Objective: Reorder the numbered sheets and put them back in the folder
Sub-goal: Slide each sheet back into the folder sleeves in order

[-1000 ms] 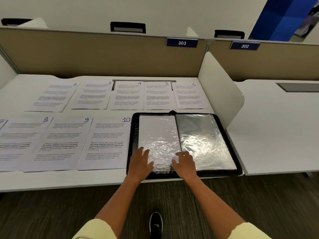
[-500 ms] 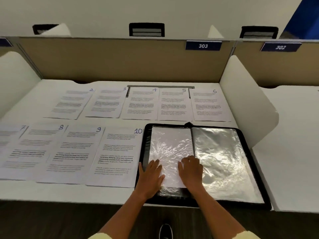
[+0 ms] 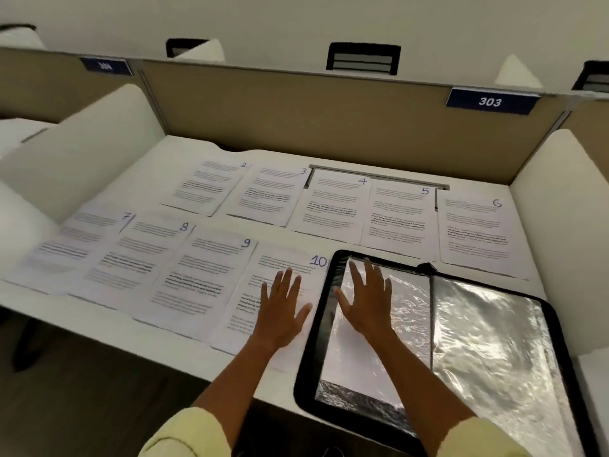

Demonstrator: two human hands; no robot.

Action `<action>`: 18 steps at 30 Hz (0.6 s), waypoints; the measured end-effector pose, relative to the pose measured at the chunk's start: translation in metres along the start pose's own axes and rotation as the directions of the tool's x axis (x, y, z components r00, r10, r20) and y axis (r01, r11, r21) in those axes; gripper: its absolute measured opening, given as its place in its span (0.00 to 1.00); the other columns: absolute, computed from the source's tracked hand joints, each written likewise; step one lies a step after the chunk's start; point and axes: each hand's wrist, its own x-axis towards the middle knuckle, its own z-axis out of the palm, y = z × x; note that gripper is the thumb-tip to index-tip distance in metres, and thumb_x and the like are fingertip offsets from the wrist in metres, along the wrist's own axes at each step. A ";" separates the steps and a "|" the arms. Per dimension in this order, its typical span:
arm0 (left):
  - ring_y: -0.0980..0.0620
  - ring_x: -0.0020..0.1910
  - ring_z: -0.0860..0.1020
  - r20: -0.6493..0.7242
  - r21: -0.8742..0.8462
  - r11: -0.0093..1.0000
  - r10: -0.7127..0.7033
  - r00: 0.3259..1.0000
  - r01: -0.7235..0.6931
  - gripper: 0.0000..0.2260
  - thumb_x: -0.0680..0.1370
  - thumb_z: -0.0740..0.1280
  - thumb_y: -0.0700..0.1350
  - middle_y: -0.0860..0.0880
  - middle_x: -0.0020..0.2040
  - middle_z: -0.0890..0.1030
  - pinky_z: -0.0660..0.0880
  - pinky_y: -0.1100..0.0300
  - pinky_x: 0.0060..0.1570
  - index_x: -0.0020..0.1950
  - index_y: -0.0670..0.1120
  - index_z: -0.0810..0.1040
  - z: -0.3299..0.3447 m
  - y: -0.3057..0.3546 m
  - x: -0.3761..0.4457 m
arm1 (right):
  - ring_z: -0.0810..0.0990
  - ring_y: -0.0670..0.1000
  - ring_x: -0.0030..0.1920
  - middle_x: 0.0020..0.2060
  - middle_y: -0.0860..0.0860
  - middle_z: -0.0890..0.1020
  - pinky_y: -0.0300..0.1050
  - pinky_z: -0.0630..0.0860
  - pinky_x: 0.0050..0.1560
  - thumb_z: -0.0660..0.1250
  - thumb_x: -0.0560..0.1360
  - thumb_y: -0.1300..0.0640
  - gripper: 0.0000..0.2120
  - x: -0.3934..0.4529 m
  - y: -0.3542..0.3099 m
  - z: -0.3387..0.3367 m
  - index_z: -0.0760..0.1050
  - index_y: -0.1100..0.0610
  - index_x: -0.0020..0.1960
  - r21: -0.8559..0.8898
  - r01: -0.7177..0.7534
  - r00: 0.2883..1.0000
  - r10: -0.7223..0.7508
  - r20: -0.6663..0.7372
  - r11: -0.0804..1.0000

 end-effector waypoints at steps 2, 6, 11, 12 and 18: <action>0.45 0.79 0.48 -0.012 0.031 0.998 -0.057 0.998 0.057 0.35 0.80 0.42 0.67 0.45 0.81 0.52 0.44 0.41 0.73 0.80 0.47 0.55 -0.006 -0.025 0.010 | 0.48 0.59 0.81 0.81 0.54 0.51 0.63 0.45 0.78 0.45 0.75 0.27 0.41 0.016 -0.019 0.006 0.53 0.46 0.82 -0.006 0.032 0.998 -0.032 0.051 0.999; 0.46 0.79 0.44 -0.047 0.036 0.992 -0.116 0.992 0.118 0.37 0.79 0.42 0.69 0.46 0.81 0.46 0.43 0.39 0.74 0.81 0.48 0.50 -0.021 -0.077 0.032 | 0.43 0.58 0.81 0.82 0.52 0.44 0.63 0.41 0.77 0.42 0.73 0.25 0.42 0.046 -0.062 0.016 0.47 0.44 0.82 -0.035 0.089 0.993 -0.086 0.084 0.995; 0.47 0.79 0.38 -0.059 0.014 0.987 -0.156 0.986 0.157 0.41 0.73 0.30 0.72 0.48 0.80 0.39 0.37 0.41 0.74 0.81 0.50 0.43 -0.040 -0.148 0.070 | 0.40 0.58 0.81 0.81 0.52 0.40 0.64 0.40 0.77 0.40 0.73 0.25 0.43 0.092 -0.116 0.042 0.44 0.44 0.82 -0.063 0.123 0.991 -0.119 0.069 0.990; 0.47 0.79 0.39 -0.062 0.010 0.988 -0.156 0.986 0.157 0.42 0.73 0.30 0.72 0.47 0.80 0.40 0.36 0.42 0.74 0.81 0.50 0.43 -0.043 -0.164 0.080 | 0.40 0.58 0.81 0.81 0.51 0.40 0.64 0.39 0.77 0.40 0.73 0.25 0.43 0.103 -0.129 0.049 0.44 0.44 0.82 -0.063 0.113 0.992 -0.108 0.065 0.992; 0.43 0.80 0.49 -0.106 -0.027 0.989 -0.149 0.983 0.146 0.36 0.79 0.40 0.67 0.44 0.81 0.50 0.49 0.36 0.74 0.80 0.47 0.54 -0.060 -0.263 0.132 | 0.43 0.59 0.81 0.81 0.53 0.41 0.66 0.44 0.77 0.44 0.75 0.26 0.40 0.157 -0.200 0.097 0.46 0.44 0.82 -0.102 0.086 0.995 -0.080 0.062 0.991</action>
